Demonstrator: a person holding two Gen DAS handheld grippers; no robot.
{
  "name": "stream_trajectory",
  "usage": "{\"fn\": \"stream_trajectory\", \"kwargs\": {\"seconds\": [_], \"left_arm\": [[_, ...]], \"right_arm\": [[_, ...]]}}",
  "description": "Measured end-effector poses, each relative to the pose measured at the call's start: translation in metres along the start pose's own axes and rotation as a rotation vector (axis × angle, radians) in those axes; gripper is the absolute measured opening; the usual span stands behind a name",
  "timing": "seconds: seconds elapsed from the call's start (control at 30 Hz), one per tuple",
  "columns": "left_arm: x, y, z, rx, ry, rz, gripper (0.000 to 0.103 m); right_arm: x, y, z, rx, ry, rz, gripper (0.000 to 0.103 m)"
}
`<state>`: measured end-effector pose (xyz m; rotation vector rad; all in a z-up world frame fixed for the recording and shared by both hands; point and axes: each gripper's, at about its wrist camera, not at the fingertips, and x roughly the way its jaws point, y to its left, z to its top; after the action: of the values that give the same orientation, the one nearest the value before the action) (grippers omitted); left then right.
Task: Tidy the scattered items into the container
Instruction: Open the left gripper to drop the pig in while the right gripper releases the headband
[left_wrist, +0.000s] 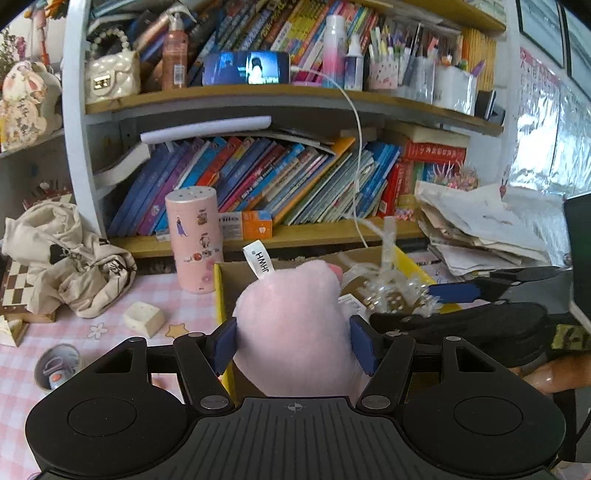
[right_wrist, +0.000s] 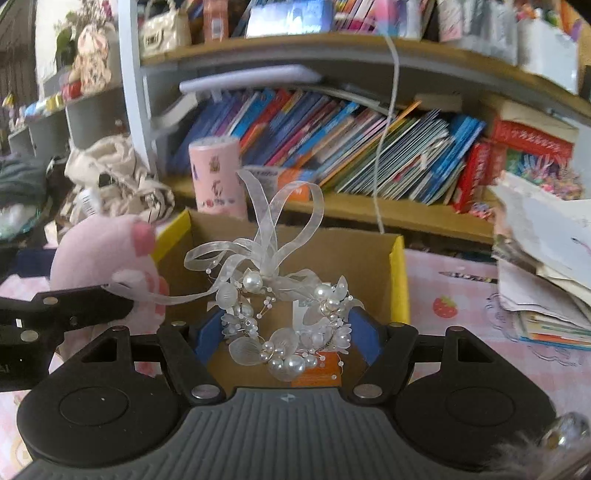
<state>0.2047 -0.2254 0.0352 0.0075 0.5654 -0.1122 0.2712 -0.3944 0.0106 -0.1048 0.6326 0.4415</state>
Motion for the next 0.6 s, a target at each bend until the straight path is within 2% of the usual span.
{"fn": "stream_trajectory", "kwargs": {"seconds": [0.3, 0.4, 0.6], "left_arm": [[0.039, 0.005, -0.002, -0.024, 0.108, 0.005, 0.061], [0.048, 0.006, -0.004, -0.022, 0.138, 0.008, 0.060], [0.053, 0.006, -0.003, -0.015, 0.157, 0.024, 0.056]], "right_arm": [[0.038, -0.001, -0.005, -0.042, 0.125, 0.048, 0.071], [0.044, 0.001, -0.006, -0.096, 0.139, 0.024, 0.071], [0.046, 0.003, -0.006, -0.130, 0.154, 0.036, 0.072]]}}
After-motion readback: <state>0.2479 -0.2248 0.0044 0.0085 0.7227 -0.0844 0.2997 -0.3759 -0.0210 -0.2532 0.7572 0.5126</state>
